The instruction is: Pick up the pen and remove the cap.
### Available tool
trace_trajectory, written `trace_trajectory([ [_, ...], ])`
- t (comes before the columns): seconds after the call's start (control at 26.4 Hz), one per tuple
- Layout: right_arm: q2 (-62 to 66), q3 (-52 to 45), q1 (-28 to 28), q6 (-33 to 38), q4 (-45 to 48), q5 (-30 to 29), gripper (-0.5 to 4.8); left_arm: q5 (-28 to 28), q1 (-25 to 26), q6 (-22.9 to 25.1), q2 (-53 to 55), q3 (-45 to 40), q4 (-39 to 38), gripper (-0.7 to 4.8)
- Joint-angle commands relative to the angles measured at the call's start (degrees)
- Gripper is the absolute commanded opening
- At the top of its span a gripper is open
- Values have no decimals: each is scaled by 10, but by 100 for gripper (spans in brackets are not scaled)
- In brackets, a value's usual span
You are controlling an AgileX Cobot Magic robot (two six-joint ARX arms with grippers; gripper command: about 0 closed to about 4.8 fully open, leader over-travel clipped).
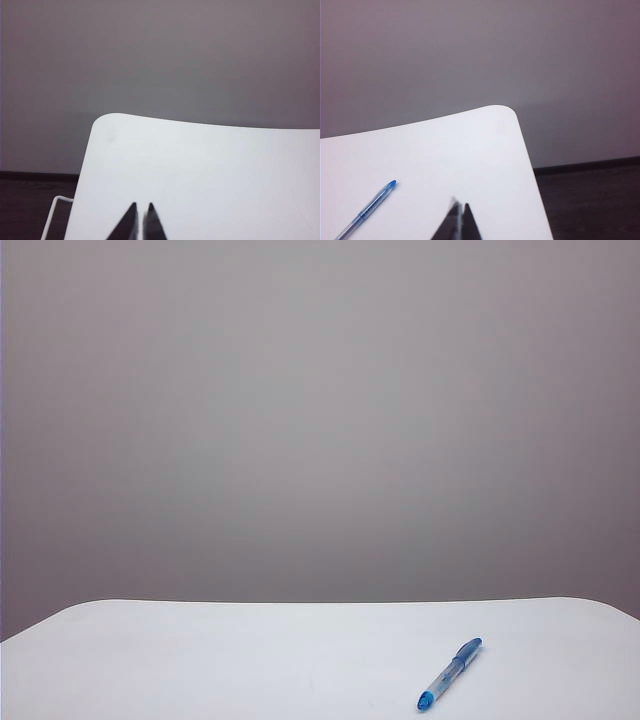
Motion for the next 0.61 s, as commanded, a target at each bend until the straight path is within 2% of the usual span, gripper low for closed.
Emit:
trace_trajectory([
  [0.04,0,-4,0,1,5,2,0,1,1,4,0,1,8,22],
  [0.3,0,-4,0,1,7,3,0,26,2,4,0,1,25,21],
  [0.42,0,-2,1,7,12,-3,-1,33,2,-59,0,9,32,18],
  [0.49,0,-2,1,23,12,11,-1,34,2,-96,0,14,68,16],
  [0.53,0,-1,0,55,14,33,-1,35,2,-116,2,30,92,15],
  [0.61,1,12,0,74,14,40,-1,36,2,-120,22,71,72,-5],
])
